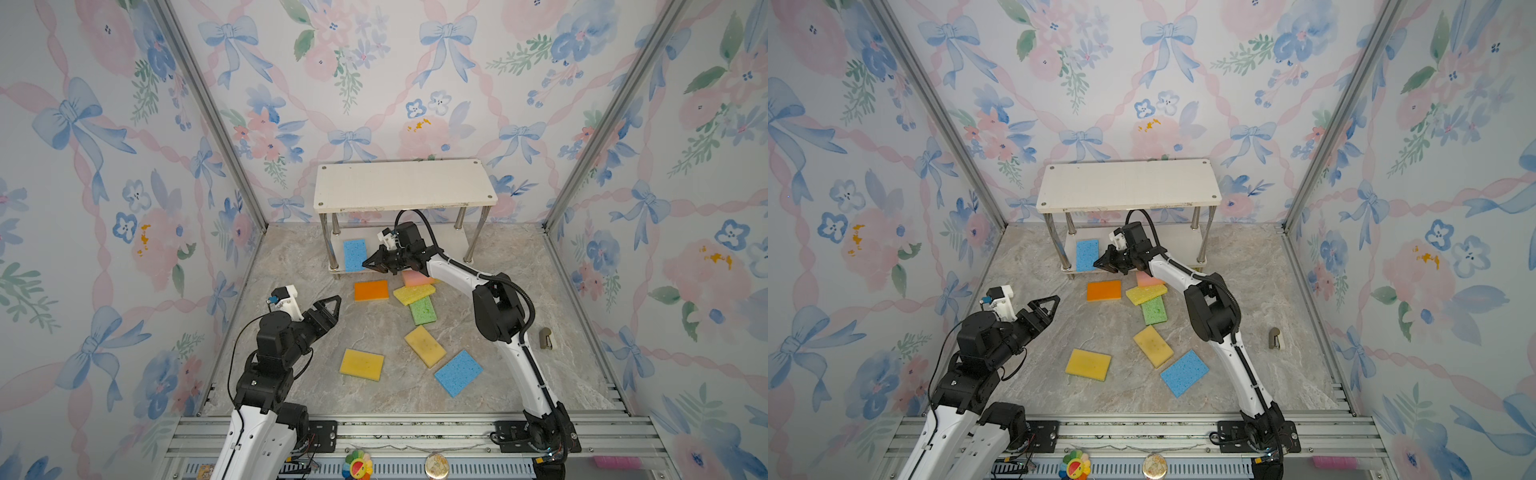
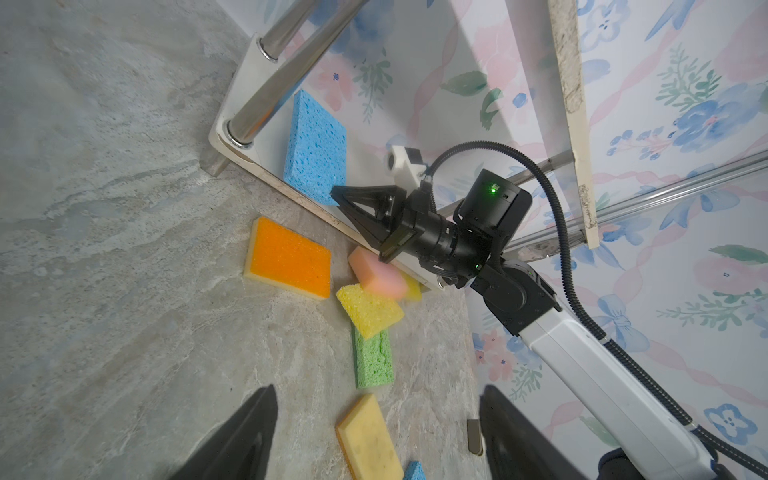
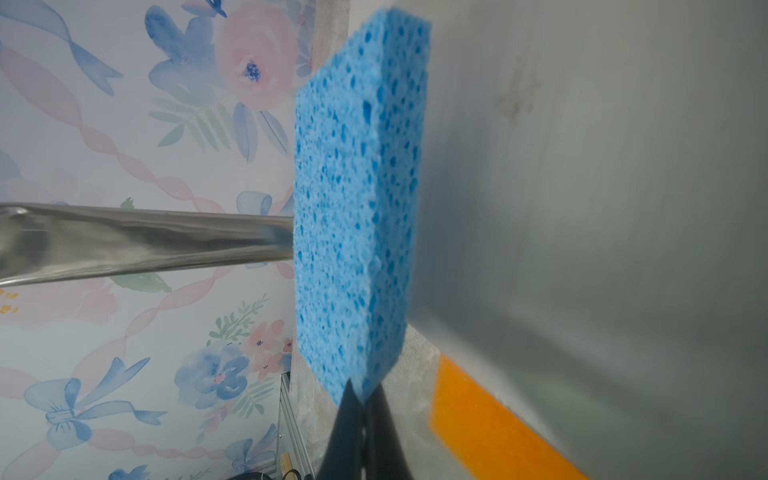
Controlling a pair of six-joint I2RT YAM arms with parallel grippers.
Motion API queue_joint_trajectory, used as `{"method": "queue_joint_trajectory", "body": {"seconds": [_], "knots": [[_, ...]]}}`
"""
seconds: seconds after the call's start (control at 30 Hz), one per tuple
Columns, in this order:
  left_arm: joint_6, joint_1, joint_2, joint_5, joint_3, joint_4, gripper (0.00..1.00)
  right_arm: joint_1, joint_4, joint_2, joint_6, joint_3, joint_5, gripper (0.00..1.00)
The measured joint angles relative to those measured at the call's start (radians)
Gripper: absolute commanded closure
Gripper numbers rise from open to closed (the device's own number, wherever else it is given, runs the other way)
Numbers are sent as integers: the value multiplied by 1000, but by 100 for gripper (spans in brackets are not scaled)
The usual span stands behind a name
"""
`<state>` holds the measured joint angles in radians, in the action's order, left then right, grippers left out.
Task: Place and organize the cleaning sponges onto the shelf
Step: 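Carry the blue sponge to the lower shelf and stand it upright, then open the right gripper and withdraw it from the shelf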
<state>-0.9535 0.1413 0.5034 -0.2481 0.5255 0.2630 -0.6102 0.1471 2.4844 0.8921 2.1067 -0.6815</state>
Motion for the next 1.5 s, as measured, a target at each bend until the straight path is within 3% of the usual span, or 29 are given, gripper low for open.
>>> {"method": "queue_joint_trajectory", "body": {"seconds": [0.43,0.87,1.0,1.23,1.5], "knots": [[5,-18,5,21,10,32,21,-2,65,105,25,214,-3,100],[12,-38,10,16,17,50,21,-14,87,152,37,237,1,98],[12,-39,3,13,17,53,21,-14,86,153,47,237,2,81],[12,-46,-7,5,17,61,21,-18,84,155,75,242,8,60],[11,-50,-16,3,17,62,20,-21,78,133,54,218,36,46]]}}
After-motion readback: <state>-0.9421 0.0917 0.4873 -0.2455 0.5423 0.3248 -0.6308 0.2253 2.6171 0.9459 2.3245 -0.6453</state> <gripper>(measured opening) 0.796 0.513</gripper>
